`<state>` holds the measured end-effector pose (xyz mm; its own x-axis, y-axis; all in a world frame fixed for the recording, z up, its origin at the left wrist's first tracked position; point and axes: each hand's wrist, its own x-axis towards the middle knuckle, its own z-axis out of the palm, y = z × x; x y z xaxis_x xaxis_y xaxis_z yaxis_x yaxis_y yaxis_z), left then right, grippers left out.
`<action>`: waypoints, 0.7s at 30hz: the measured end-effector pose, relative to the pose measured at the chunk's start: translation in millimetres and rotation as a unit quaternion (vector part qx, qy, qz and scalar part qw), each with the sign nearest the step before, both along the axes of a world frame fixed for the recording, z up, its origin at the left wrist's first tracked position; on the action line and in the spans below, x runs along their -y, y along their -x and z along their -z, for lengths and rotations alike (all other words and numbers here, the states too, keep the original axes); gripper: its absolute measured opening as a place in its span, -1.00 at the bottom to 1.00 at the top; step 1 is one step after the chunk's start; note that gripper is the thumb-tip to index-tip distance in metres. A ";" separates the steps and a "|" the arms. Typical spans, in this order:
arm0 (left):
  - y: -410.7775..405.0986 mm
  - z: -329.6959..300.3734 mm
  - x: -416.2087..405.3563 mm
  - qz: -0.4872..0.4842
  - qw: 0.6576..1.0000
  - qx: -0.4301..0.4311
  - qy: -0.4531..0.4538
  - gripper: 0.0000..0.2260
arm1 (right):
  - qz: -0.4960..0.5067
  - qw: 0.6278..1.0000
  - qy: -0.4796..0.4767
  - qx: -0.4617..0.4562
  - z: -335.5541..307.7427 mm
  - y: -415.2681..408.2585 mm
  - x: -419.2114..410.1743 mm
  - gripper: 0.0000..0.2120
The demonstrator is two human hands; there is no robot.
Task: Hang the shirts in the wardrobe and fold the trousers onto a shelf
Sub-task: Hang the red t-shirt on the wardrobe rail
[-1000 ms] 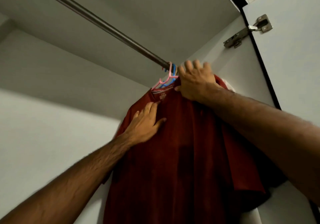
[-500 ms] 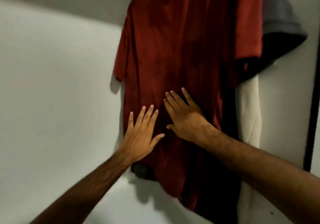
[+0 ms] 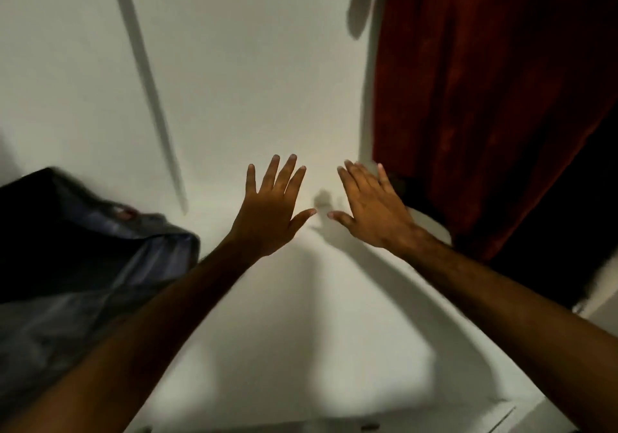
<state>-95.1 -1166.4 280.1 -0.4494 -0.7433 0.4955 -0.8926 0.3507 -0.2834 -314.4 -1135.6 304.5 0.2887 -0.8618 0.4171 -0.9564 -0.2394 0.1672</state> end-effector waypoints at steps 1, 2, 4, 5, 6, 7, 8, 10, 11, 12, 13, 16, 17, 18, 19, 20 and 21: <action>-17.6 8.7 -11.9 -0.027 1.000 -0.004 -0.012 -0.30 | -0.029 1.000 -0.005 0.010 5.3 -17.3 1.1 -0.19; -31.9 15.3 -24.2 -0.049 0.998 -0.011 -0.025 -0.29 | -0.060 0.998 -0.010 0.015 10.1 -33.3 1.1 -0.19; -63.5 29.4 -53.6 -0.100 0.993 -0.025 -0.051 -0.28 | -0.131 0.991 -0.022 0.019 23.1 -69.8 -3.7 -0.19; -76.1 36.0 -68.0 -0.127 0.990 -0.030 -0.061 -0.28 | -0.164 0.986 -0.028 0.018 30.6 -85.9 -5.8 -0.19; -91.1 43.7 -88.4 -0.163 0.984 -0.037 -0.063 -0.28 | -0.202 0.979 -0.033 0.018 38.2 -106.2 -10.0 -0.18; -102.2 49.3 -109.3 -0.194 0.978 -0.045 -0.062 -0.28 | -0.237 0.971 -0.038 0.018 44.7 -124.7 -15.0 -0.18; -115.3 55.7 -135.4 -0.228 0.970 -0.054 -0.061 -0.28 | -0.276 0.960 -0.041 0.017 51.5 -146.7 -24.0 -0.18; -139.5 70.3 -188.1 -0.293 0.952 -0.060 -0.069 -0.27 | -0.346 0.937 -0.045 0.019 64.3 -186.9 -47.2 -0.20; -151.7 78.9 -220.2 -0.335 0.937 -0.061 -0.074 -0.27 | -0.384 0.922 -0.045 0.021 72.5 -207.5 -64.1 -0.21; -160.5 85.7 -249.5 -0.375 0.921 -0.063 -0.081 -0.27 | -0.415 0.909 -0.048 0.019 80.8 -224.5 -81.4 -0.21; -166.9 95.0 -282.5 -0.418 0.901 -0.067 -0.089 -0.27 | -0.444 0.894 -0.055 0.017 91.1 -239.6 -103.3 -0.20; -174.0 125.2 -379.3 -0.508 0.849 -0.085 -0.122 -0.27 | -0.514 0.851 -0.102 0.005 117.0 -275.2 -174.7 -0.19; -172.8 133.2 -409.4 -0.528 0.835 -0.084 -0.128 -0.28 | -0.539 0.834 -0.116 -0.002 125.2 -284.2 -197.7 -0.19; -169.9 139.8 -442.0 -0.552 0.819 -0.089 -0.131 -0.28 | -0.565 0.815 -0.125 -0.015 132.1 -293.3 -223.2 -0.20; -165.6 145.3 -471.2 -0.573 0.803 -0.098 -0.132 -0.29 | -0.590 0.797 -0.127 -0.027 137.4 -301.1 -246.6 -0.20; -160.2 149.8 -496.4 -0.592 0.787 -0.111 -0.133 -0.30 | -0.611 0.780 -0.129 -0.038 141.4 -307.5 -266.9 -0.20; -153.6 155.8 -528.6 -0.617 0.766 -0.124 -0.131 -0.30 | -0.635 0.760 -0.133 -0.047 145.2 -315.4 -293.7 -0.20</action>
<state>58.5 -637.8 124.4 0.7599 -0.6143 0.2124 -0.6048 -0.7880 -0.1154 0.9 -841.9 159.3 0.9754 0.0863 0.2029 0.0871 -0.9962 0.0047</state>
